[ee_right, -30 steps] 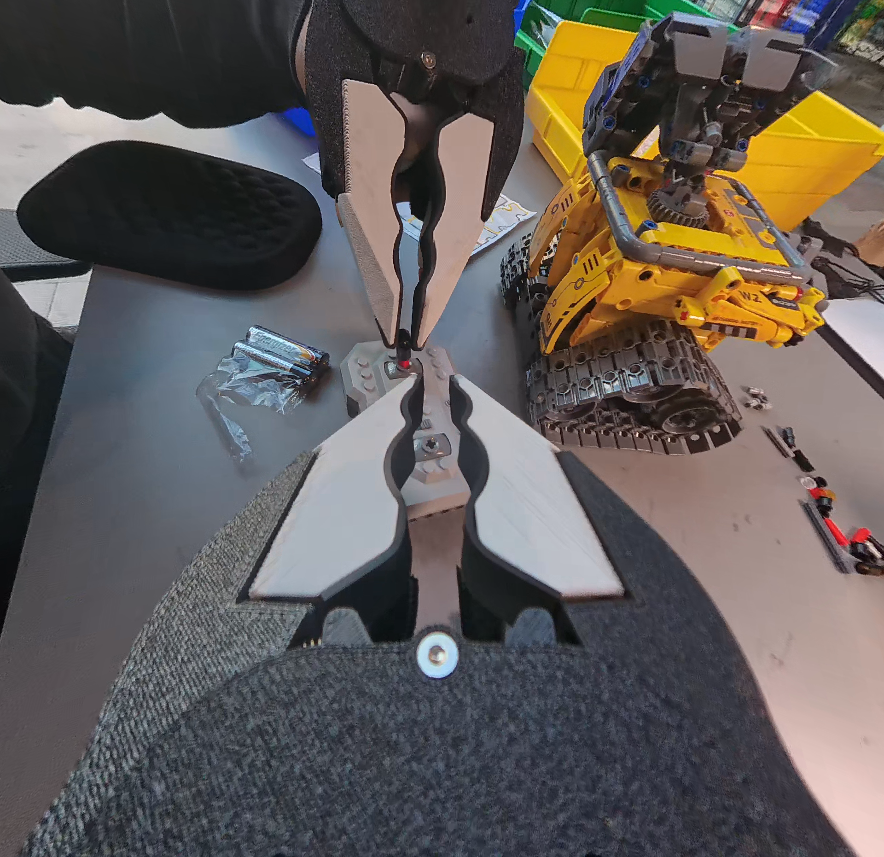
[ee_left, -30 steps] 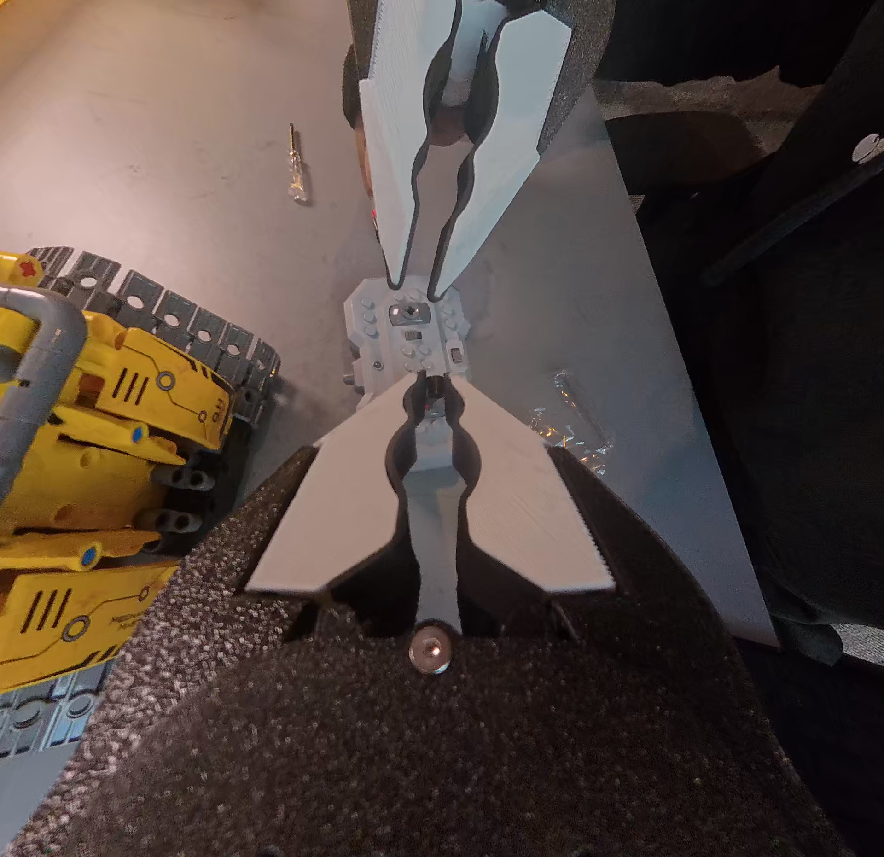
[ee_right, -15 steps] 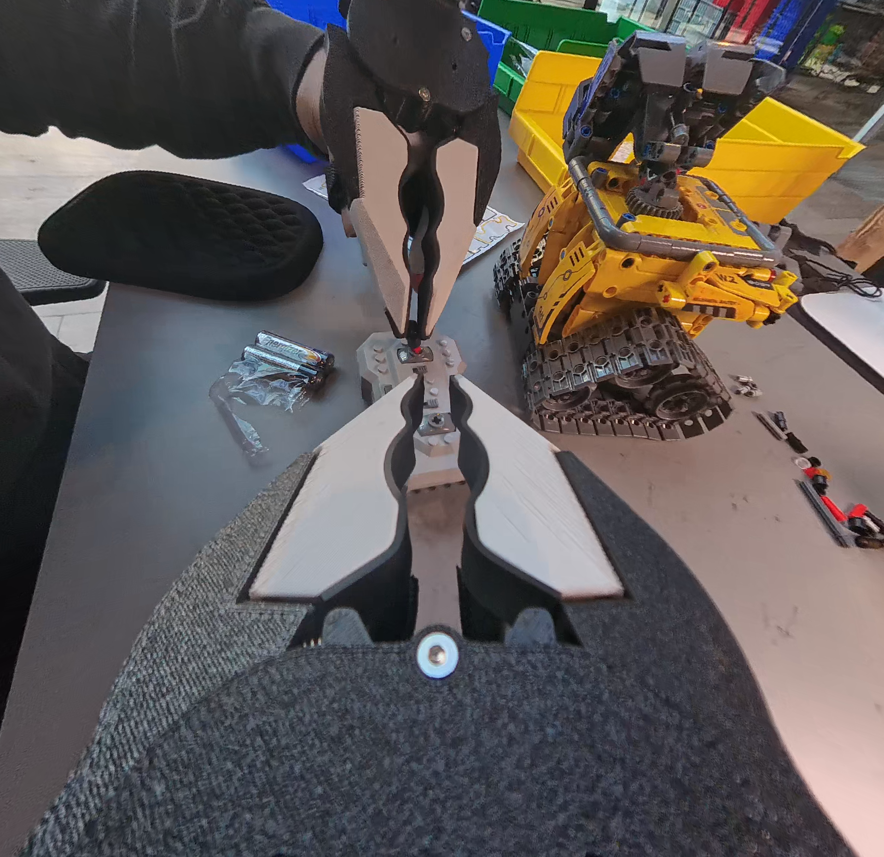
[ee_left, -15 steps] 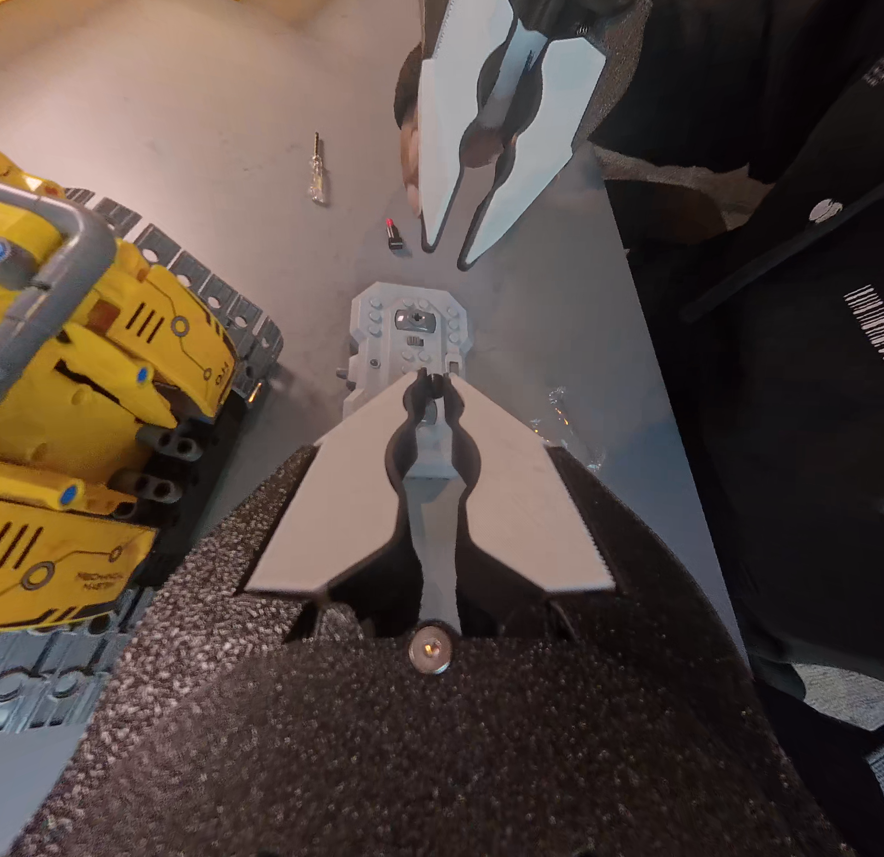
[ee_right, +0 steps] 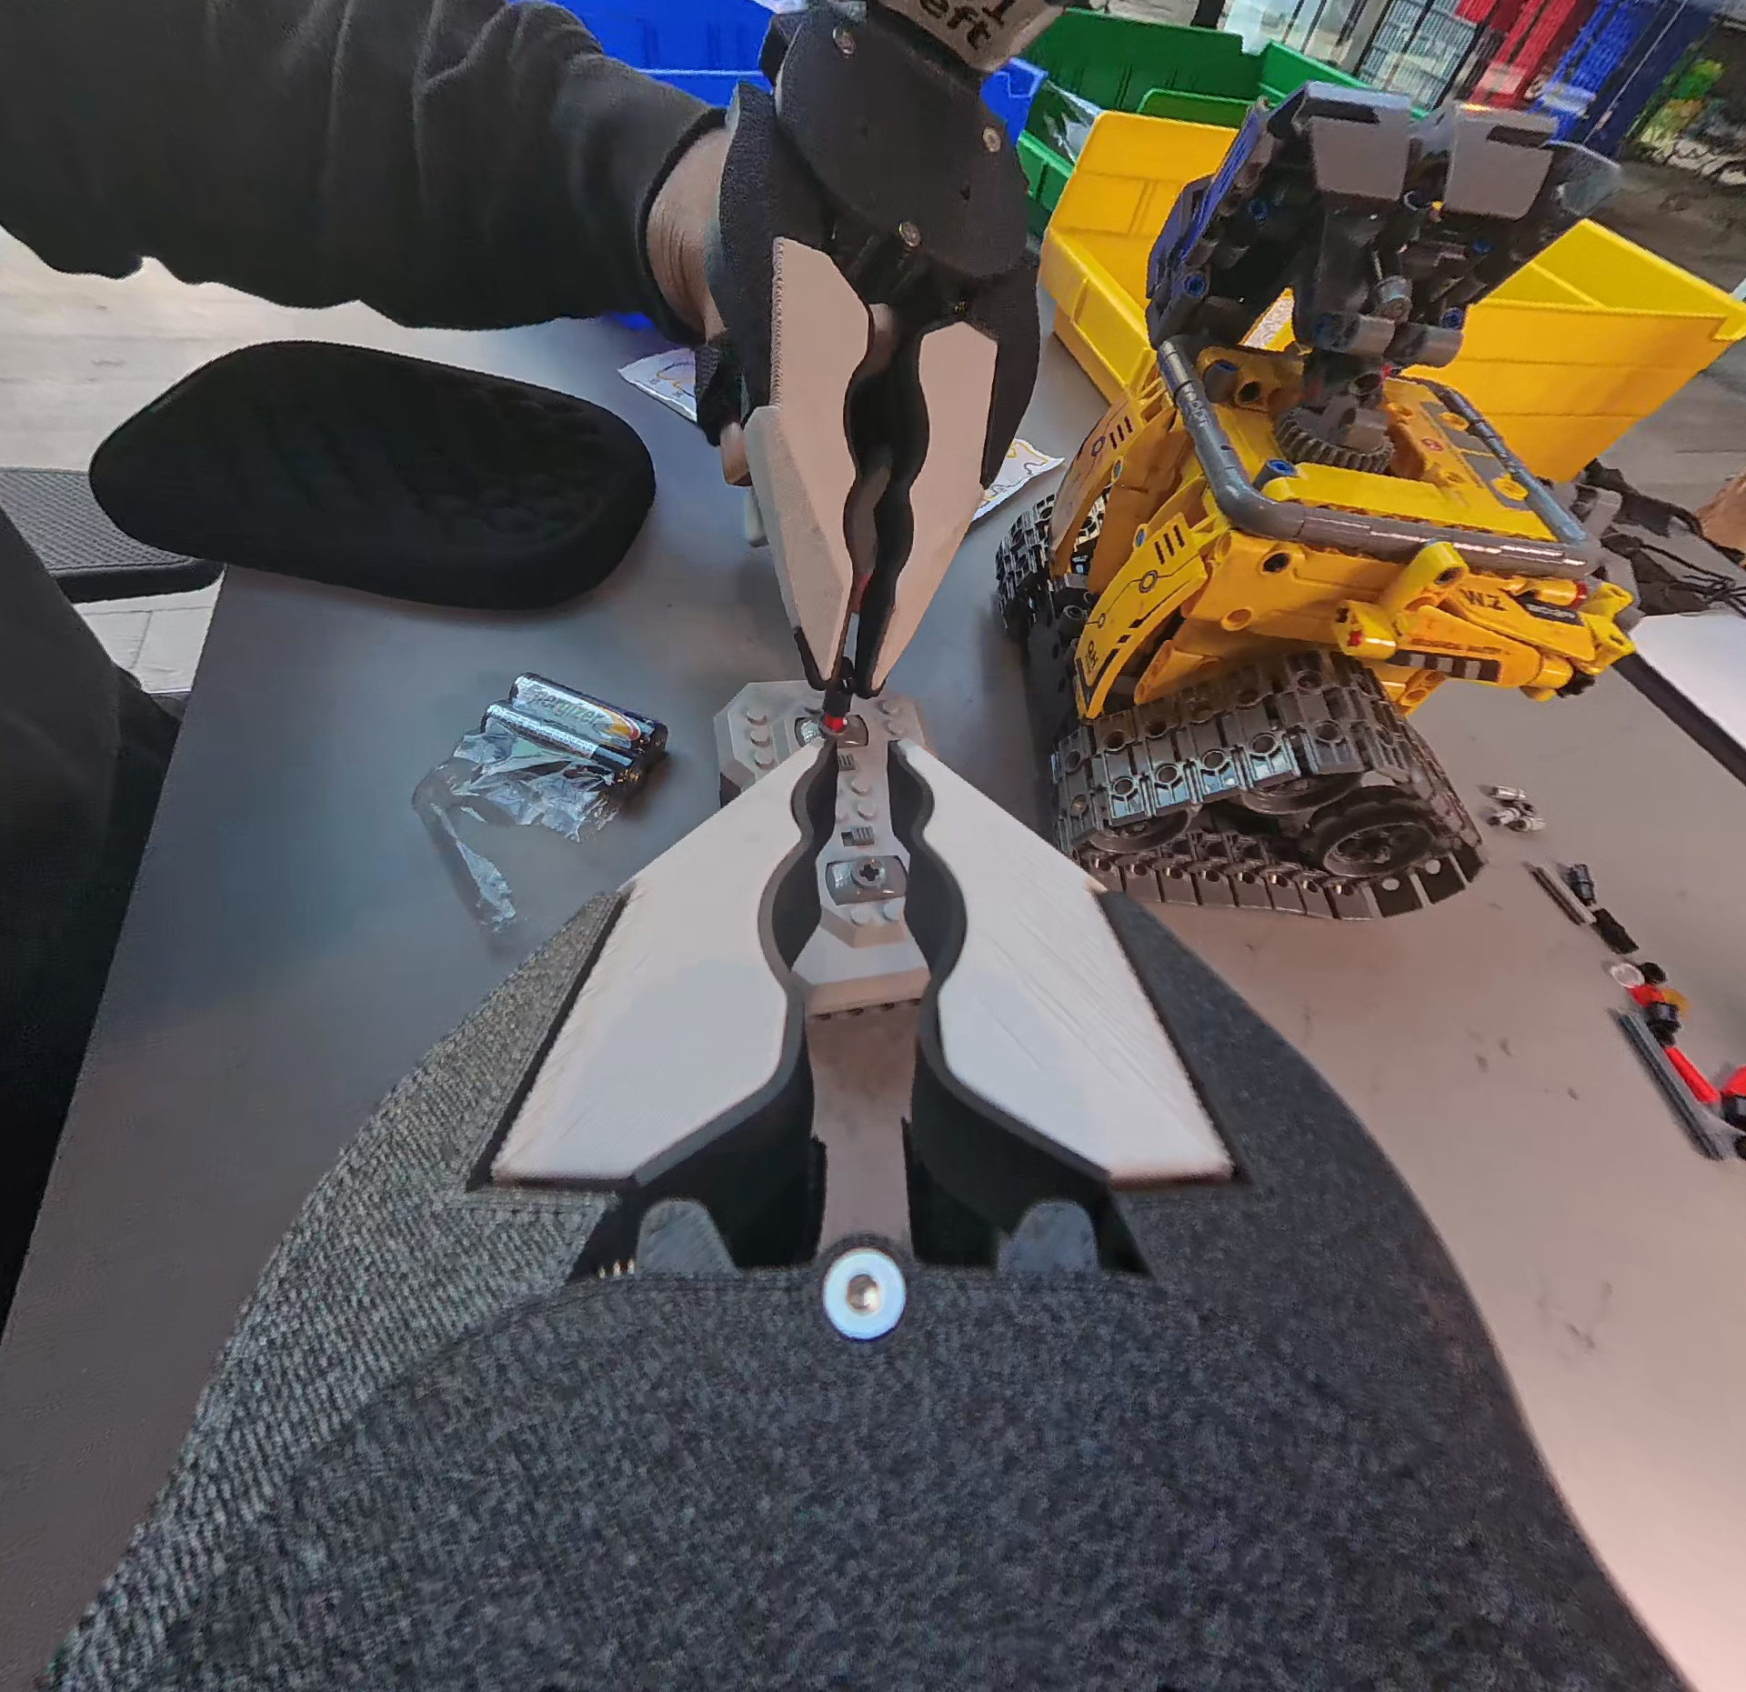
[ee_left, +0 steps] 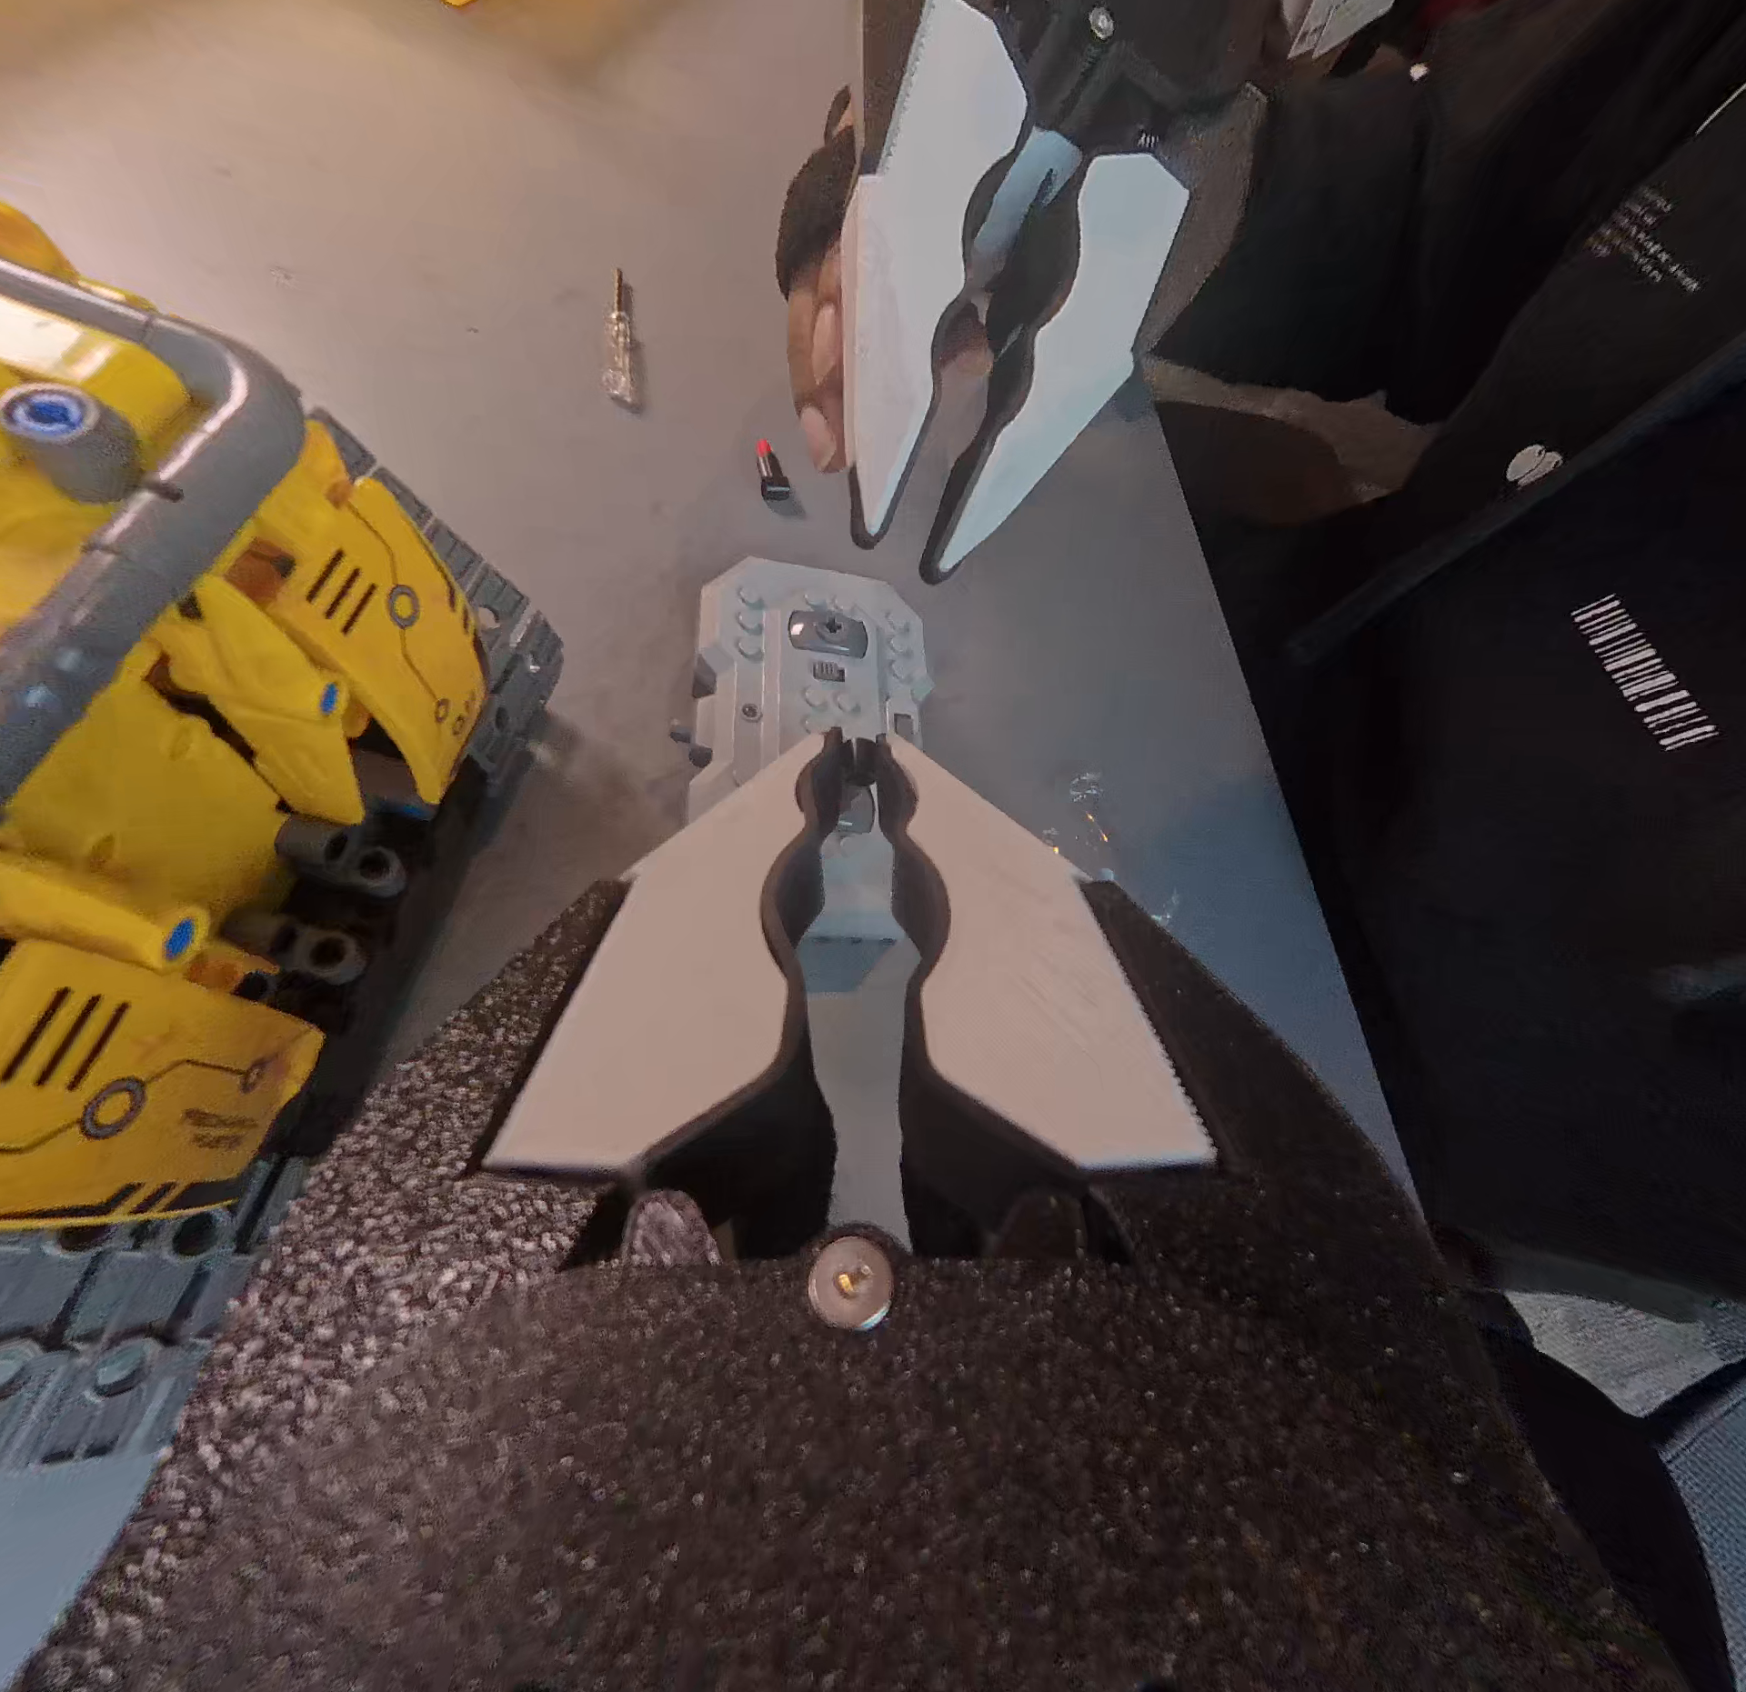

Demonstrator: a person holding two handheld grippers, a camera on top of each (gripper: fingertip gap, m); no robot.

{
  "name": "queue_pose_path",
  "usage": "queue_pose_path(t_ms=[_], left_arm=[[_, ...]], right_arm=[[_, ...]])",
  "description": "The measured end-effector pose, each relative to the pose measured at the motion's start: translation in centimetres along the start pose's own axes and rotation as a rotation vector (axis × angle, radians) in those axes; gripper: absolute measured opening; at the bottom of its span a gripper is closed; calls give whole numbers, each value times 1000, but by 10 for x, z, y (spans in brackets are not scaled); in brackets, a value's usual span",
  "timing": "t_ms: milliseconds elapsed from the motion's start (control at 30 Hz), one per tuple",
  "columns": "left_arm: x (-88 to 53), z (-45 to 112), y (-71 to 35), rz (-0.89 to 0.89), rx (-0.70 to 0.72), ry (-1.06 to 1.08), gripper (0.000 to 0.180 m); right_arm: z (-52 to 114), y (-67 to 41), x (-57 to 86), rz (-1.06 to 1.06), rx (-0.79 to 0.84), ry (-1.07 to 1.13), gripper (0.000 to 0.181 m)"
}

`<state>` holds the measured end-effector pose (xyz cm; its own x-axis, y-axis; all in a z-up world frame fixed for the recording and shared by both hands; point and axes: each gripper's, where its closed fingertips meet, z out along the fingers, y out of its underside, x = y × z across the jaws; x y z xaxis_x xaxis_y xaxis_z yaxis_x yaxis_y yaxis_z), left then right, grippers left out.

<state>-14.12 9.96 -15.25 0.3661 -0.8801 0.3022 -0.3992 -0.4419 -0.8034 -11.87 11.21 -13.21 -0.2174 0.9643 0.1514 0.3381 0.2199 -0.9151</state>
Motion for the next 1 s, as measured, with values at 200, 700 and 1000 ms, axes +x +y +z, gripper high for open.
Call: queue_pose_path(t_ms=[200, 700, 1000], left_arm=[[0, 2, 1, 41, -10, -12, 6], [-4, 3, 3, 135, 5, -87, 6], [-8, -17, 9, 107, 90, -237, 59]], right_arm=[[6, 2, -2, -5, -10, -3, 10], [17, 1, -2, -16, -41, -18, 10], [26, -2, -4, -96, -208, -74, 13]])
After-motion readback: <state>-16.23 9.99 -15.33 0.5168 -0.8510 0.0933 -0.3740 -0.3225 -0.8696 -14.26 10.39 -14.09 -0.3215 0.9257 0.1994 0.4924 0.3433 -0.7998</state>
